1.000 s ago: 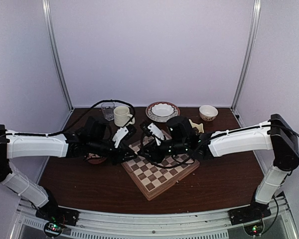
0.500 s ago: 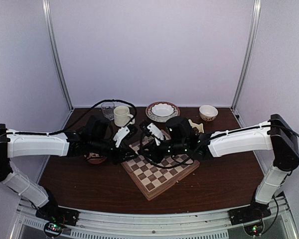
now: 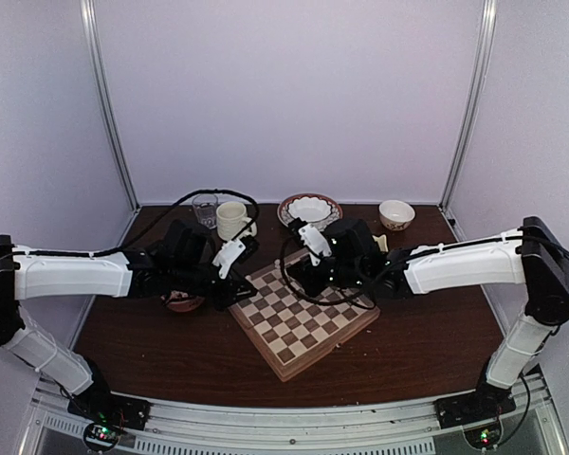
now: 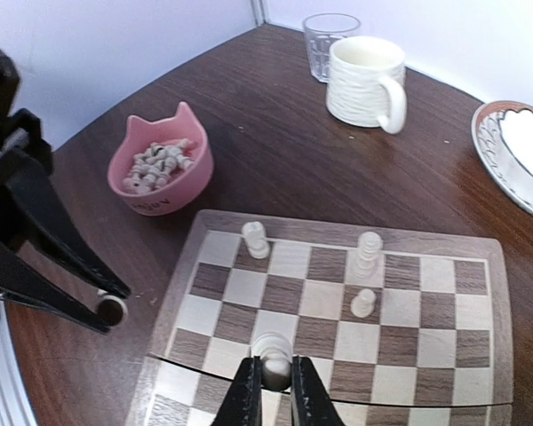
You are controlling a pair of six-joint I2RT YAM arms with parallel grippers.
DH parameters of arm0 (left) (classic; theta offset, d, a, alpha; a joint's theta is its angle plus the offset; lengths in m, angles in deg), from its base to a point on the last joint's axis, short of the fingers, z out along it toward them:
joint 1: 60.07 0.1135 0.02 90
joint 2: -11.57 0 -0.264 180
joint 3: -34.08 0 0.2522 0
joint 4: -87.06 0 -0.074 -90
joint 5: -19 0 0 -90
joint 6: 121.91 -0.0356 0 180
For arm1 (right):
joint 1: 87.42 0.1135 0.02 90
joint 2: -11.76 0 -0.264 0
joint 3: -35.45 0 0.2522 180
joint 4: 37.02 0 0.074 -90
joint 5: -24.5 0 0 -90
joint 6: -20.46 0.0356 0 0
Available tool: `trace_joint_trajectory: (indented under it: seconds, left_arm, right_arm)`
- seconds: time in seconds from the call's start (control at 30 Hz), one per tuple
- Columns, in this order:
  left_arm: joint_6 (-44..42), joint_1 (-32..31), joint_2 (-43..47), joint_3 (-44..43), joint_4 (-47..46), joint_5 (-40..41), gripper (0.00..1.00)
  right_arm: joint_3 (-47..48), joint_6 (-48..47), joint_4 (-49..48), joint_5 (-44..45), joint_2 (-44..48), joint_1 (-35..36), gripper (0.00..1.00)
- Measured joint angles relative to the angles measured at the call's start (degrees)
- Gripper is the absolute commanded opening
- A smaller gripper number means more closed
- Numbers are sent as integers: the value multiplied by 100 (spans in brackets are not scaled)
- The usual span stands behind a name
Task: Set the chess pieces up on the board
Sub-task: Pick up the pawn from the chess pile, then place the pawn at c2.
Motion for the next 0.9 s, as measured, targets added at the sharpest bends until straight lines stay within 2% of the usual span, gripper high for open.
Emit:
trace_joint_trajectory:
  seconds: [0.33,0.57,0.9]
  left_arm:
    - [234,0,634,247,-52,1327,14]
    - [503,81,763,326,-37,2151,14]
    - [1082,741,761,326,227,2673,14]
  right_arm:
    - [442,-195,514,844,-621,-271,6]
    - [918,-168,717,861,-1268,-616,7]
    - [1504,-146,946,562,-1912,-870,8]
